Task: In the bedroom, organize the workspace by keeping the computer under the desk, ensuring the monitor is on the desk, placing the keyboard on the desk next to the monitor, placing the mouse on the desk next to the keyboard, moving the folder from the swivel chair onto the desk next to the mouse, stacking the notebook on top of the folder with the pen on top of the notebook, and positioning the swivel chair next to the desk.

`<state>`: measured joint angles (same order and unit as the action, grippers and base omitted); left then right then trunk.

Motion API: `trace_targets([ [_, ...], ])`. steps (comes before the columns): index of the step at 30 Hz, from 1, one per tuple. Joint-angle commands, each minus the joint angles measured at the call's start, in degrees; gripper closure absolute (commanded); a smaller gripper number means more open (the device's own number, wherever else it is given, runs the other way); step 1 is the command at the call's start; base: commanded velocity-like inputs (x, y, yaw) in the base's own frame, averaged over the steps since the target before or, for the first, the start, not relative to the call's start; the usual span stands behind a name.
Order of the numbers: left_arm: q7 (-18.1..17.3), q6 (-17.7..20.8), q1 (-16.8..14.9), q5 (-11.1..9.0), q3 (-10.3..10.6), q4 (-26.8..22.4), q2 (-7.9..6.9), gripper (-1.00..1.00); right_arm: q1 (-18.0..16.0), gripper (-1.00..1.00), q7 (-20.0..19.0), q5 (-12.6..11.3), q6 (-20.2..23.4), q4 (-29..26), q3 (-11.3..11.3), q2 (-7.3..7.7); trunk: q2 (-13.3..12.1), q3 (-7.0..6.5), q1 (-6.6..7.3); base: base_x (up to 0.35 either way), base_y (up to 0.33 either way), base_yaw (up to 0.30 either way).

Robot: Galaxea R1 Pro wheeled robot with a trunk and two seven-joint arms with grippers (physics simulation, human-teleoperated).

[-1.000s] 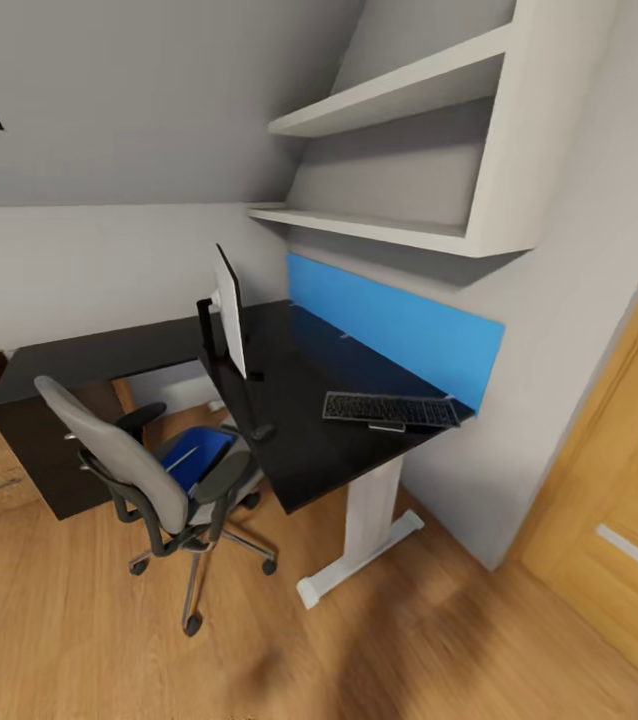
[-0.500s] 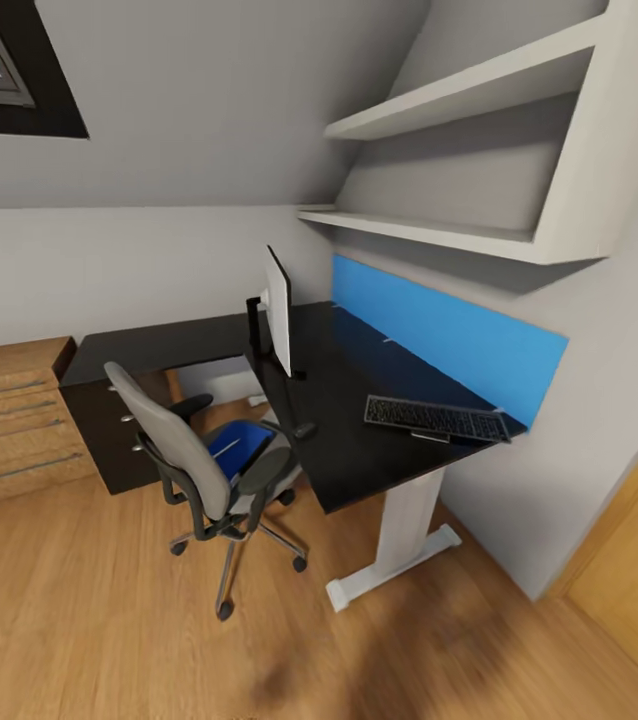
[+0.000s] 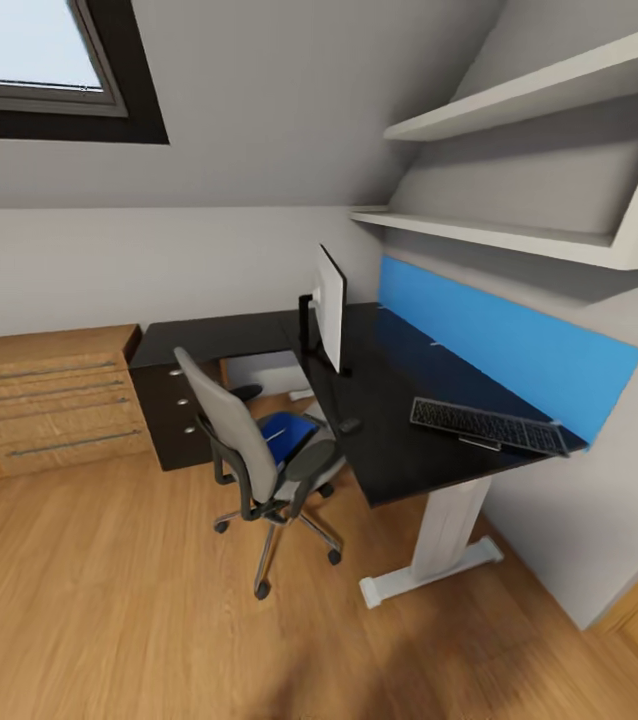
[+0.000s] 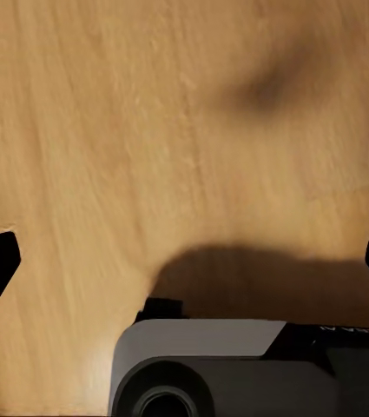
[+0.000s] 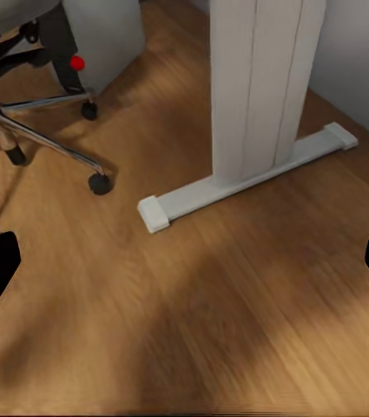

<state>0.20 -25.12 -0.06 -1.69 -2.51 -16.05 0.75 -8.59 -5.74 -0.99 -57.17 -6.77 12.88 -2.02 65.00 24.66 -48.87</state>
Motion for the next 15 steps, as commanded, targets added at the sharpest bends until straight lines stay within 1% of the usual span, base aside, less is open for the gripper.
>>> trace_targets([
  [1, -0.1, -0.1, 0.0, -0.2, -0.2, 0.0, 0.04, -1.0, 0.0, -1.0, -0.6, -0.1, -0.1, 0.0, 0.5, -0.01, 0.0, 0.05, 0.02, -0.256, 0.094, 0.292],
  [7, -0.1, -0.1, 0.0, -0.2, -0.2, 0.0, 0.04, -1.0, 0.0, -1.0, -0.6, -0.1, -0.1, 0.0, 0.5, 0.0, 0.0, 0.05, 0.02, -0.274, 0.093, 0.292],
  [15, -0.1, -0.1, 0.0, -0.2, -0.2, 0.0, 0.04, -1.0, 0.0, -1.0, -0.6, -0.2, -0.1, 0.1, 0.5, 0.0, 0.0, 0.05, 0.02, -0.056, 0.013, 0.293],
])
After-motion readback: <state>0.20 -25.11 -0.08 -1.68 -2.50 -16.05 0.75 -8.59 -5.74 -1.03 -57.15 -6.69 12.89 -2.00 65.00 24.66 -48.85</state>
